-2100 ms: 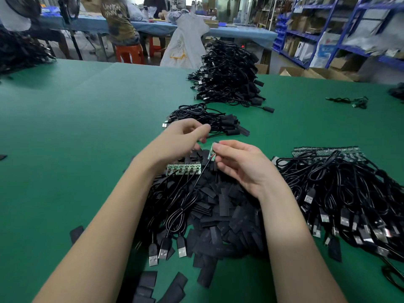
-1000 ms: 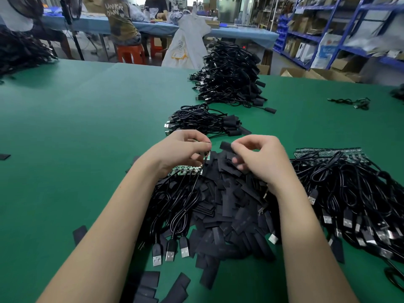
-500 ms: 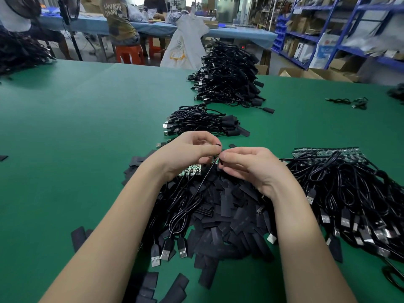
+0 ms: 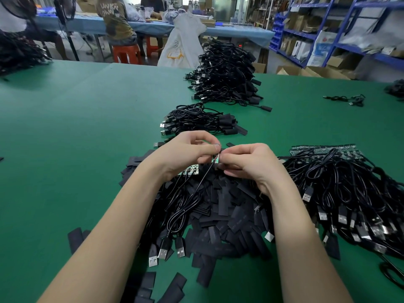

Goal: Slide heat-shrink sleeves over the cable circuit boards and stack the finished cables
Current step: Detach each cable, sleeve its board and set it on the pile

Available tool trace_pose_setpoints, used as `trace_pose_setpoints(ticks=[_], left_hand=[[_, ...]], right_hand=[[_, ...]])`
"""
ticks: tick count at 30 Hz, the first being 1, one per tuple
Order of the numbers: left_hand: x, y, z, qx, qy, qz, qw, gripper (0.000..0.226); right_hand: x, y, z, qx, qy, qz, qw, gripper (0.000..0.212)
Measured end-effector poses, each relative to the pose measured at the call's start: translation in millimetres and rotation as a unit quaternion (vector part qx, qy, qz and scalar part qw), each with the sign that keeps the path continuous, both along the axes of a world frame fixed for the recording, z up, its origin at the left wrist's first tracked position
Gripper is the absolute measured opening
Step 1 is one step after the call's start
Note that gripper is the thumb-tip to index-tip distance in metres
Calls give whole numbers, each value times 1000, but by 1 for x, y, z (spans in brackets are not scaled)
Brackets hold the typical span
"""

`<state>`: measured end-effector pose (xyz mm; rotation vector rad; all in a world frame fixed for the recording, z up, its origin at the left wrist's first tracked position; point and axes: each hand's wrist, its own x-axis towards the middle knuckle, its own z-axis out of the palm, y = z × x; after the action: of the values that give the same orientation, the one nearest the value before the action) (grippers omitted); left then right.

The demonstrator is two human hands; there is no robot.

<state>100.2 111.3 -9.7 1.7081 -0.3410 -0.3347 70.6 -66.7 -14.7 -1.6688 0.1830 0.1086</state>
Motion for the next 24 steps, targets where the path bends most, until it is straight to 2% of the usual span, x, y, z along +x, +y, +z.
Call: trace_pose_setpoints(ticks=[3,7,13,19,24], left_hand=[[0,-1,0,2,0,-5,1000,7],[-1,-6,0,10,-1,-11,1000,6],[-3,-6,1,3,11,-3,1000,4],[-4,-7,2,-24,41,-2,999,2],[-6,-5,1,-46,115,-10,992,16]], right_hand=[[3,-2,-4,-127,-40,-36,990,7],[5,-3,-5,-241,-83,-68,965,17],[5,-1,-6,-301,-118,-41,945,16],[8,-8,-10,-252,-143,-53,955,18],[6,-15,-6,-51,-130,-61,988,13]])
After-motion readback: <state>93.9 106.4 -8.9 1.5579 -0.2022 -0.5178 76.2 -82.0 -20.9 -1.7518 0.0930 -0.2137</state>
